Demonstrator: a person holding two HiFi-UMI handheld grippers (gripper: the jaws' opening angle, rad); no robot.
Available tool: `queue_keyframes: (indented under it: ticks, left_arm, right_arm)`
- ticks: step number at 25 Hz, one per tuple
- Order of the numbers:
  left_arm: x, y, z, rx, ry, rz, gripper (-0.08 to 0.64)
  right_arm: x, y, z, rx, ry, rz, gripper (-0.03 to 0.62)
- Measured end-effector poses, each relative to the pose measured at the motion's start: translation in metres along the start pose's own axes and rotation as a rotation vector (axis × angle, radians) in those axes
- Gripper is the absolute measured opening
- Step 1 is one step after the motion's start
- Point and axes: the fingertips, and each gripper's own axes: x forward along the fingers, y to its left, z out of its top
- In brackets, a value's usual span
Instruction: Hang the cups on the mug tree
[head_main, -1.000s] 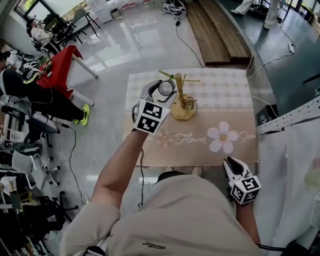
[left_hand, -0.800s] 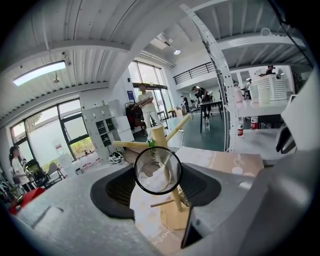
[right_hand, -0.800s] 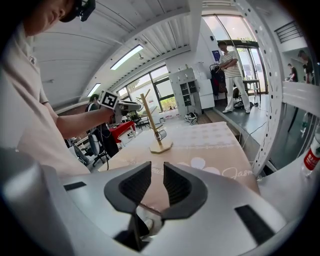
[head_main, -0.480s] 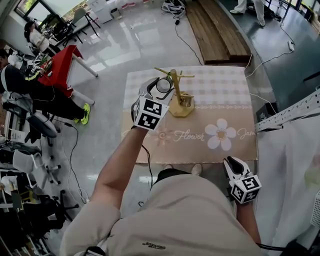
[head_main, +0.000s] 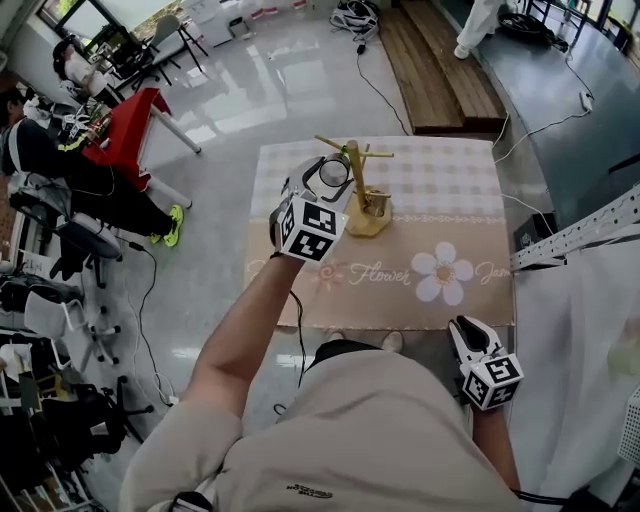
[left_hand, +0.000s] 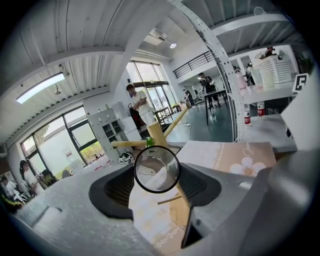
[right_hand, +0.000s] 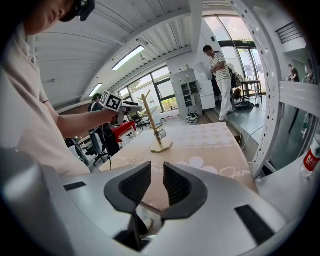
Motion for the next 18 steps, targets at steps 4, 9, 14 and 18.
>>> queue_keyframes:
  ticks: [4, 9, 14, 18]
  left_arm:
    - [-0.003, -0.004, -0.001, -0.013, -0.006, -0.003, 0.273]
    - [-0.014, -0.002, -0.006, -0.059, -0.019, -0.018, 0.273]
    - [-0.035, -0.005, -0.015, -0.147, -0.034, -0.058, 0.273]
    - [-0.056, -0.011, -0.021, -0.24, -0.047, -0.109, 0.273]
  right_arm:
    - [0.002, 0.002, -0.001, 0.004, 0.001, 0.007, 0.084]
    - [0.01, 0.008, 0.002, -0.015, 0.013, 0.02, 0.084]
    - [0.024, 0.017, 0.005, -0.034, 0.019, 0.046, 0.084]
    - [0.037, 0.027, 0.011, -0.049, 0.021, 0.069, 0.084]
